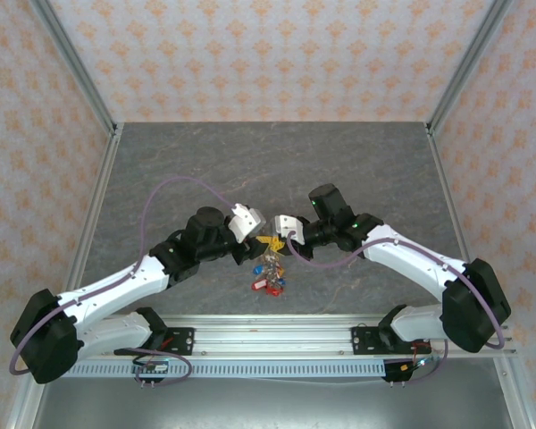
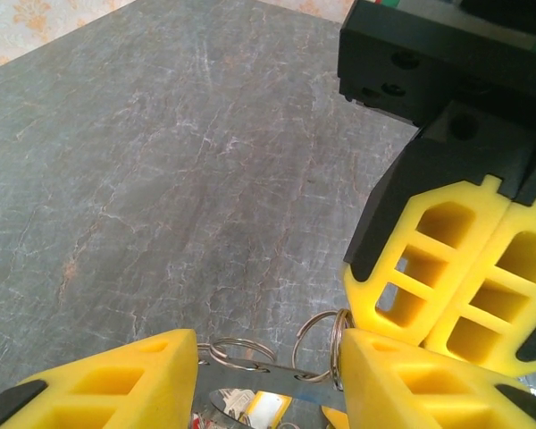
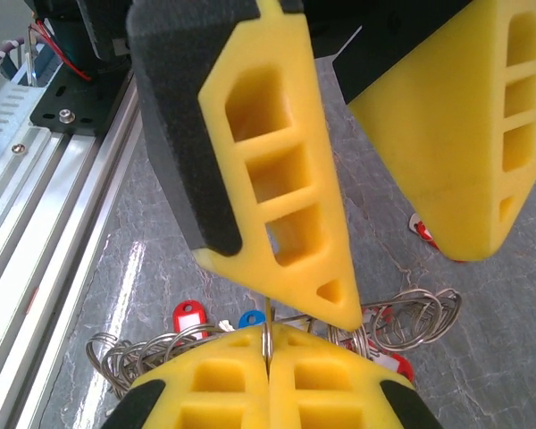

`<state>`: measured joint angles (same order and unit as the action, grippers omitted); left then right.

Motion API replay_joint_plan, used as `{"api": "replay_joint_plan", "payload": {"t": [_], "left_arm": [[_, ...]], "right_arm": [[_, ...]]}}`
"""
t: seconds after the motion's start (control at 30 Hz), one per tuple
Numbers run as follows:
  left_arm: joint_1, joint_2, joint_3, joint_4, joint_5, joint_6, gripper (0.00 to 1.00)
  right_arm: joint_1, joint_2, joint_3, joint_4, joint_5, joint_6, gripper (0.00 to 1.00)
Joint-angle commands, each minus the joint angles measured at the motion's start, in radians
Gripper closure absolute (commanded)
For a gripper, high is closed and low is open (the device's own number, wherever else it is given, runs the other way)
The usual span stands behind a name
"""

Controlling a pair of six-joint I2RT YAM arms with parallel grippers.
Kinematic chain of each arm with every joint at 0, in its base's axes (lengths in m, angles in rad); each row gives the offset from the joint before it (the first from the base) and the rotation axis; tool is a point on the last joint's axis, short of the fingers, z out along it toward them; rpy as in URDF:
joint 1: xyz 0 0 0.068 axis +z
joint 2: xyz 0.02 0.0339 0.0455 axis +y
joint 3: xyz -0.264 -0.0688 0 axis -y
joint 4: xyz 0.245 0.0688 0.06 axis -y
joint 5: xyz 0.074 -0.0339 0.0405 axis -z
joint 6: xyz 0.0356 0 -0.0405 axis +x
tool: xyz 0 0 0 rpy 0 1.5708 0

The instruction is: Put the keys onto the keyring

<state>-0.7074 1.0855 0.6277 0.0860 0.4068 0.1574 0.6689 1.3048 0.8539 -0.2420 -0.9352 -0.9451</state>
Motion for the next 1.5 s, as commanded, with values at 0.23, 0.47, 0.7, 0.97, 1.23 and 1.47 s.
{"api": "replay_joint_plan", "payload": {"t": [0.23,0.47,0.7,0.97,1.23,1.47], "left_arm": [[0.000,0.014,0.026,0.038,-0.148,-0.040,0.57],[0.004,0.014,0.028,0.035,-0.192,-0.059,0.58],[0.010,-0.069,-0.022,0.062,-0.231,-0.074,0.57],[0.010,-0.170,-0.104,0.079,-0.057,0.006,0.61],[0.008,-0.193,-0.108,0.044,0.111,0.121,0.63],[0.008,-0.154,-0.086,0.029,0.161,0.220,0.63]], "right_arm": [[0.005,-0.045,-0.004,0.024,-0.087,-0.004,1.00],[0.005,-0.056,-0.017,0.041,-0.070,0.009,1.00],[0.005,-0.038,-0.023,0.082,-0.029,0.087,1.00],[0.002,-0.036,-0.056,0.187,-0.030,0.154,1.00],[-0.002,-0.039,-0.057,0.194,-0.070,0.137,1.00],[-0.002,-0.042,-0.054,0.207,-0.102,0.139,1.00]]}}
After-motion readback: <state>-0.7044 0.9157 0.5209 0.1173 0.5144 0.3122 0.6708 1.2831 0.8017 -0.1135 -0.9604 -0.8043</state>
